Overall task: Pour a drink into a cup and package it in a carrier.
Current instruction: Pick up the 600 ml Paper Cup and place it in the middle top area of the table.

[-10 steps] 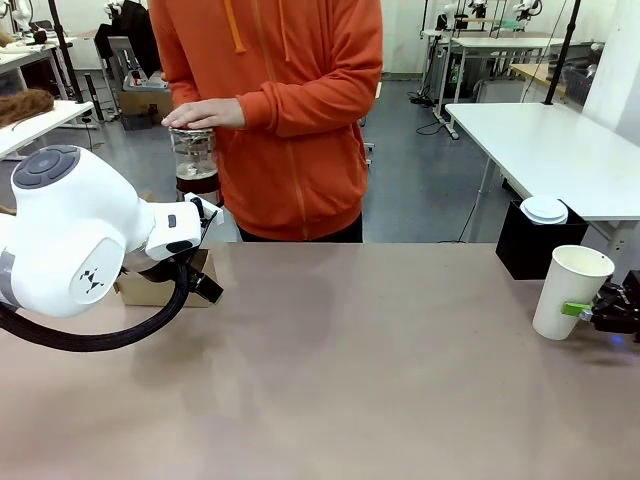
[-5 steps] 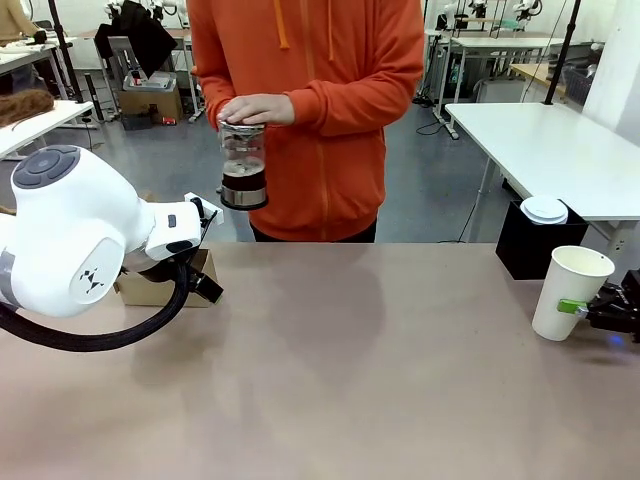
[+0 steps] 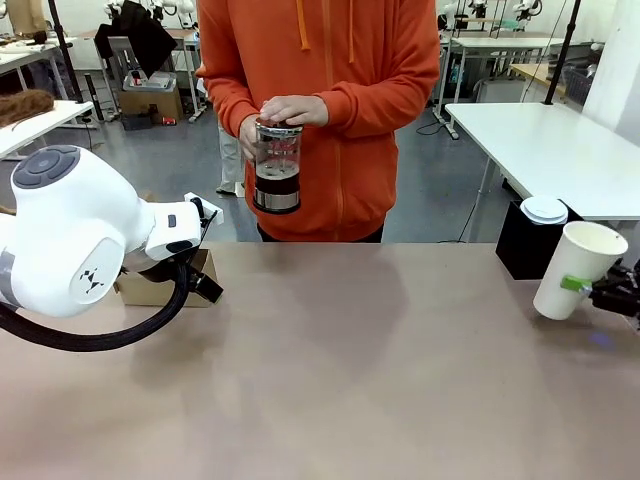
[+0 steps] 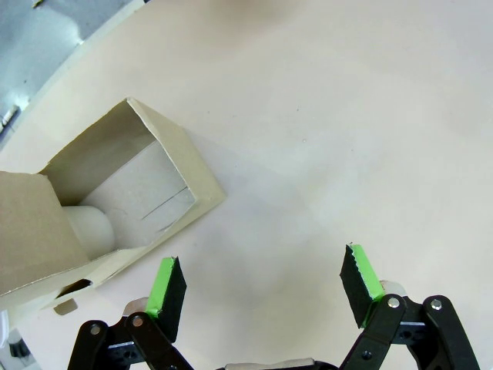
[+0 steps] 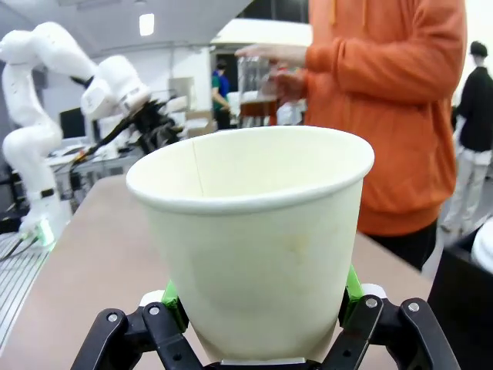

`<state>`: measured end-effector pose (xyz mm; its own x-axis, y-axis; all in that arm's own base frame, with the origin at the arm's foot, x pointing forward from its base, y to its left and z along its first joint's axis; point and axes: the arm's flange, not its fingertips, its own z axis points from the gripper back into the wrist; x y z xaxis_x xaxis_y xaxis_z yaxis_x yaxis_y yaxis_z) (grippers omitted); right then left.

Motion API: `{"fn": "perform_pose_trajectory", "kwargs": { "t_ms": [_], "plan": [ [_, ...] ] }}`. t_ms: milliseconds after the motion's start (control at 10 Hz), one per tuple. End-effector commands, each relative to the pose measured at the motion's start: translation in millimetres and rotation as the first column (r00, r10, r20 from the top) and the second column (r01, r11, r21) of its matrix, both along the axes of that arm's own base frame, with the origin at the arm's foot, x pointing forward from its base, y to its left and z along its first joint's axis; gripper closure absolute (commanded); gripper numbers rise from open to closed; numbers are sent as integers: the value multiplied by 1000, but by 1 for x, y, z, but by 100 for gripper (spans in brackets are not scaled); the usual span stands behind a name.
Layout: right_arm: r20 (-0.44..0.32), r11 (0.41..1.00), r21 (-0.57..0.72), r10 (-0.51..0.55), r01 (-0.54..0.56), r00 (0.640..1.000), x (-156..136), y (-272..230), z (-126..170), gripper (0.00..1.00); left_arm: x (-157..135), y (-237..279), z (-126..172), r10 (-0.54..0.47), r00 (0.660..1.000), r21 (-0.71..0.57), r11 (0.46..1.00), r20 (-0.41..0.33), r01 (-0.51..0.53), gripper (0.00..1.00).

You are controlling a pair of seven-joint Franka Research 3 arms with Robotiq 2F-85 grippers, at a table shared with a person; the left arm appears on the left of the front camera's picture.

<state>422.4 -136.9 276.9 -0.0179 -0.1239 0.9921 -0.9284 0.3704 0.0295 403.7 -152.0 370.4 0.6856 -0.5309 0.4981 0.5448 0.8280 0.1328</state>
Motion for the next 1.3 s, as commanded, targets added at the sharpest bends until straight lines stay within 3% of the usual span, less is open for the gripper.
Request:
{"fn": "perform_pose_trajectory", "kwargs": {
  "t_ms": [0, 300, 700, 1200],
  "plan": [
    [-2, 992, -39, -120, 119, 993, -5, 54, 44, 15, 0, 0, 0, 0, 1000, -1, 1000, 0, 0, 0],
    [-42, 994, -53, -97, 94, 994, 33, 146, 60, 15, 0, 0, 0, 0, 1000, -1, 1000, 0, 0, 0],
    [-45, 996, -40, -85, 83, 995, 119, 239, 40, 15, 0, 0, 0, 0, 1000, -1, 1000, 0, 0, 0],
    [-117, 993, -64, -104, 97, 988, 150, 262, 2, 15, 0, 0, 0, 0, 1000, -1, 1000, 0, 0, 0]
  ]
}}
